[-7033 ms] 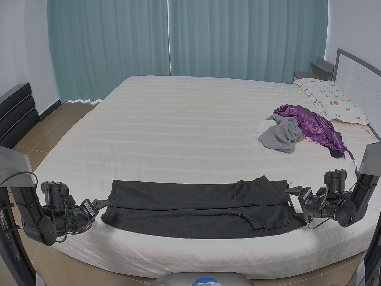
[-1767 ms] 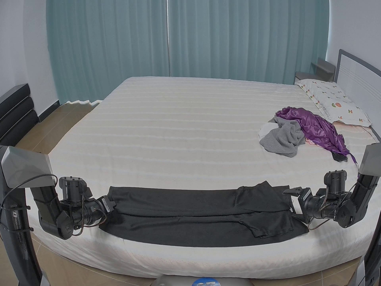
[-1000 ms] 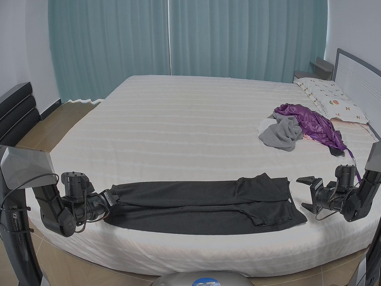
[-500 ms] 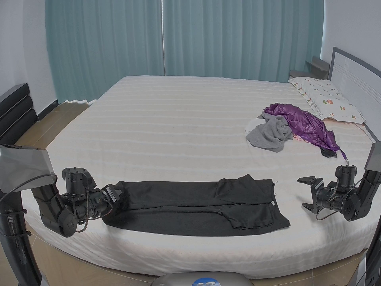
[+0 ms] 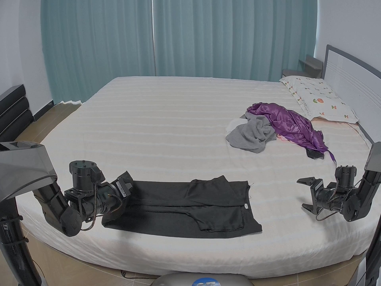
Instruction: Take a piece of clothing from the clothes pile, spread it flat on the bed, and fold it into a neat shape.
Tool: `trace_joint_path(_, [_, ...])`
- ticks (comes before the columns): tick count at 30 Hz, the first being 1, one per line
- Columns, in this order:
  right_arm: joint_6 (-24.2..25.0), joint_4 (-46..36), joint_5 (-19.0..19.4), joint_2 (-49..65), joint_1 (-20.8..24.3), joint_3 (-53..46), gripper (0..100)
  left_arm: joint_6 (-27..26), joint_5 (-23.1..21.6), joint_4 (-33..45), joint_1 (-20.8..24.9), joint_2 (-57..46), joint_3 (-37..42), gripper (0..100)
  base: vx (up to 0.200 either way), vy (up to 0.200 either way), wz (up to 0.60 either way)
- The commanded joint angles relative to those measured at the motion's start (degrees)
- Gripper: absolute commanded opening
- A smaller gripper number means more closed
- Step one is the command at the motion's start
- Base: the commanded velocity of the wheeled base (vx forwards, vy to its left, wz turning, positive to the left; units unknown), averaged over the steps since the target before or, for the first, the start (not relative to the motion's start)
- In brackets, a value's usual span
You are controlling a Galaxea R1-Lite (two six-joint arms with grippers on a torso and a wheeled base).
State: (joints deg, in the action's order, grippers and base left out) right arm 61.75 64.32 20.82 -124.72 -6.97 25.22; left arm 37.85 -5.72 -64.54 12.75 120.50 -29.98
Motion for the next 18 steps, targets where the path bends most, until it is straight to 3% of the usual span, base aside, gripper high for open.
trace_joint_path(1, [-0.05,0.02,0.01,-0.08,0.03,-0.09,100,0.03,1.15,2.13,2.72,-0.97,-2.19,0,0.000,-0.200,0.00])
trace_joint_path(18, [-0.05,0.02,0.01,-0.08,0.12,-0.17,100,0.20,5.98,14.79,12.56,4.48,-14.76,0,0.000,-0.200,0.00])
